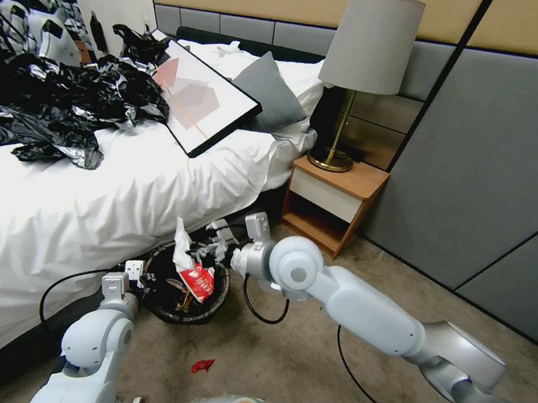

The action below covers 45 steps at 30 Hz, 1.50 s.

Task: Pick up the trash bin, then pick up the garbage from the floor and place it into the trash bin.

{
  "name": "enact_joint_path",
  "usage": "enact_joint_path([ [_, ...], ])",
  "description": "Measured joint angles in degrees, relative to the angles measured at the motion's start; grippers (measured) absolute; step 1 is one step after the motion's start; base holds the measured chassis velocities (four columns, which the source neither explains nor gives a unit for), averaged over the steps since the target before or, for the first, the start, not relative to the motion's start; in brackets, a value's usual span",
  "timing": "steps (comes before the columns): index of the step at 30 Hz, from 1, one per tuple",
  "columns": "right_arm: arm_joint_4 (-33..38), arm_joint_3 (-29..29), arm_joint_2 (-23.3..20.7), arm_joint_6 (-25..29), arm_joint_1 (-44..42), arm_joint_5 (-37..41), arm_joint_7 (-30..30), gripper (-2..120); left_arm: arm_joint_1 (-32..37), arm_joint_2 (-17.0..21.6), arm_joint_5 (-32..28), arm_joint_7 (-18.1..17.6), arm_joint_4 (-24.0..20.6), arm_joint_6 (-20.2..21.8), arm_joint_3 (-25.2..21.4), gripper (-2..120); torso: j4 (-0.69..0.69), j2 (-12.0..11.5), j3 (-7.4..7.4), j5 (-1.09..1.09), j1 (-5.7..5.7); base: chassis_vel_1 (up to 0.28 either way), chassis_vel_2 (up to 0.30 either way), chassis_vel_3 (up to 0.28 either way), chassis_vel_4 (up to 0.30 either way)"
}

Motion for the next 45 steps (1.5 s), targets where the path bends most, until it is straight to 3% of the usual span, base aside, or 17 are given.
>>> enact_joint_path([
  [6,-1.8,-2.1,2.7,-0.1,-0.5,-0.8,0.7,0,-0.3,-0.2,0.0,0.0,0.6,0.0,0.0,0,0.02,0.0,0.00,-0.01,0.00,0.000,0.000,0.000,0.000],
  [16,-5.3,-3.2,7.2,0.8,-0.1,-0.8,0.5,34,-0.3,0.0,0.0,-0.1,1.1,0.0,0.0,0,0.02,0.0,0.00,-0.01,0.00,0.000,0.000,0.000,0.000],
  [18,-6.3,-3.4,7.9,1.2,-0.1,-1.1,0.4,45,-0.4,0.0,-0.1,-0.1,1.2,0.0,0.0,0,0.01,0.0,0.00,-0.01,0.00,0.000,0.000,0.000,0.000],
  [20,-6.5,-3.4,8.0,1.3,-0.1,-1.2,0.4,46,-0.4,0.0,-0.1,-0.1,1.3,0.0,0.0,0,0.01,0.0,0.00,-0.01,0.00,0.000,0.000,0.000,0.000],
  [22,-7.3,-3.4,8.5,1.4,-0.2,-2.1,0.3,58,-0.3,0.1,-0.1,-0.1,1.4,0.0,0.0,0,0.01,0.0,0.00,-0.01,0.00,0.000,0.000,0.000,0.000],
  [33,-7.3,-2.6,7.5,1.1,-1.3,-3.7,0.4,97,-0.2,0.1,-0.1,0.0,1.3,0.0,-0.1,0,0.00,0.0,0.00,0.00,0.00,0.000,0.000,0.000,0.000],
  [40,-4.7,-0.6,6.1,1.0,-1.8,-4.2,0.9,100,-0.1,-0.1,-0.1,0.0,1.3,0.0,-0.1,0,0.02,0.0,0.00,0.00,0.00,0.000,0.000,0.000,0.000],
  [45,1.3,6.2,1.4,3.2,-1.2,-6.2,2.3,100,0.1,0.2,-0.5,0.1,0.3,0.0,-0.1,0,0.02,0.0,0.00,0.01,0.00,0.000,0.000,0.000,0.000],
])
